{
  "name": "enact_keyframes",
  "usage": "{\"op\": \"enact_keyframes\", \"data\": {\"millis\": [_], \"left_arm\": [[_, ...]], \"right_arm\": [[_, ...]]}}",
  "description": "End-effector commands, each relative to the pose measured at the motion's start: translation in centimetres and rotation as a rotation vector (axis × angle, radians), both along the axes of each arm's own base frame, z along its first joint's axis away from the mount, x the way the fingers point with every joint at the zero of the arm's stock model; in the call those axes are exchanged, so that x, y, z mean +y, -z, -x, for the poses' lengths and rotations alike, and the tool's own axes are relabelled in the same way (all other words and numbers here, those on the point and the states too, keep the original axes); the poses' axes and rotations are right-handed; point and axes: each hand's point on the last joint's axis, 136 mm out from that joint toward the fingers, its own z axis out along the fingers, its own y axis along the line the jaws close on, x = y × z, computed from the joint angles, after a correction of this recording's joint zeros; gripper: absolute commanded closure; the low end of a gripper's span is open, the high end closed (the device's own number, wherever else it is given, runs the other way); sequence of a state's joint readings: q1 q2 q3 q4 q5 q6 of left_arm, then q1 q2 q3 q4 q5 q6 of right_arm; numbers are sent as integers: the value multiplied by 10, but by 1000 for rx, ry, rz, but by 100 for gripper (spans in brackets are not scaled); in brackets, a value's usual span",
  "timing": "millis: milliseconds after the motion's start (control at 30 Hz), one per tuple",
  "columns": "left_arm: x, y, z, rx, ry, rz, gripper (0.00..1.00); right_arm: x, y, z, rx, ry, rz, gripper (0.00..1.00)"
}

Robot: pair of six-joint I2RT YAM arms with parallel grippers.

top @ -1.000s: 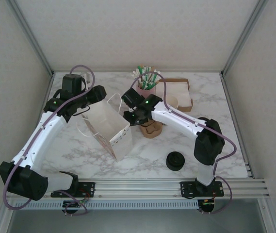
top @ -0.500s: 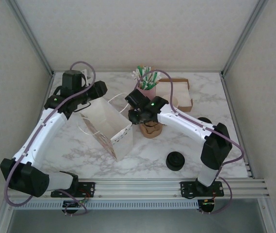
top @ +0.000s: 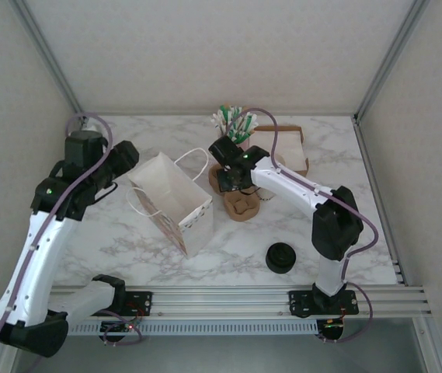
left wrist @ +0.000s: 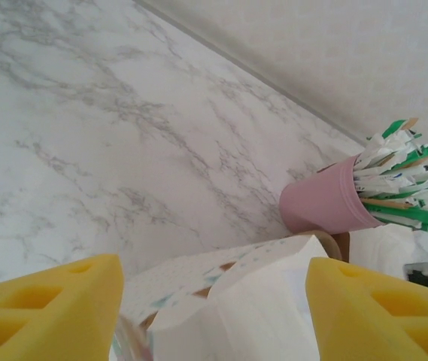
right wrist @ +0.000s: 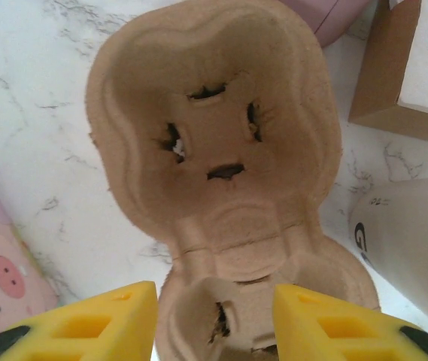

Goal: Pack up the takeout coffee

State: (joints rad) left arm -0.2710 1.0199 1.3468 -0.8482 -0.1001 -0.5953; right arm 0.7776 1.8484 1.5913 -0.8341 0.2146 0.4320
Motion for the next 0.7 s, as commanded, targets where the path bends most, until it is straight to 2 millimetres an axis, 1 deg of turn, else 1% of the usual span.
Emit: {"op": "enact_keyframes", "data": {"millis": [0, 67, 133, 200, 233, 300, 367, 467, 667], "left_arm": [[16, 20, 21, 98, -84, 1, 36], [25, 25, 30, 109, -123, -16, 36], [29, 26, 36, 105, -142, -12, 37], [27, 28, 40, 109, -140, 11, 36], [25, 29, 41, 112, -135, 30, 36], [22, 35, 43, 129, -137, 58, 36], [24, 39, 47, 133, -162, 81, 35], [28, 40, 51, 114, -189, 93, 33], [28, 42, 55, 113, -196, 117, 32]], "right_arm": [[-4, 3, -8, 13, -25, 20, 54], [-2, 6, -8, 20, -38, 17, 54], [-1, 10, -8, 33, -49, 24, 55], [-1, 14, -8, 43, -56, 35, 55], [-7, 15, -13, 49, -42, 35, 55], [-6, 18, -14, 57, -49, 29, 55], [-6, 20, -16, 62, -50, 36, 55], [-9, 24, -19, 71, -42, 51, 55], [-11, 34, -21, 93, -42, 64, 54]]}}
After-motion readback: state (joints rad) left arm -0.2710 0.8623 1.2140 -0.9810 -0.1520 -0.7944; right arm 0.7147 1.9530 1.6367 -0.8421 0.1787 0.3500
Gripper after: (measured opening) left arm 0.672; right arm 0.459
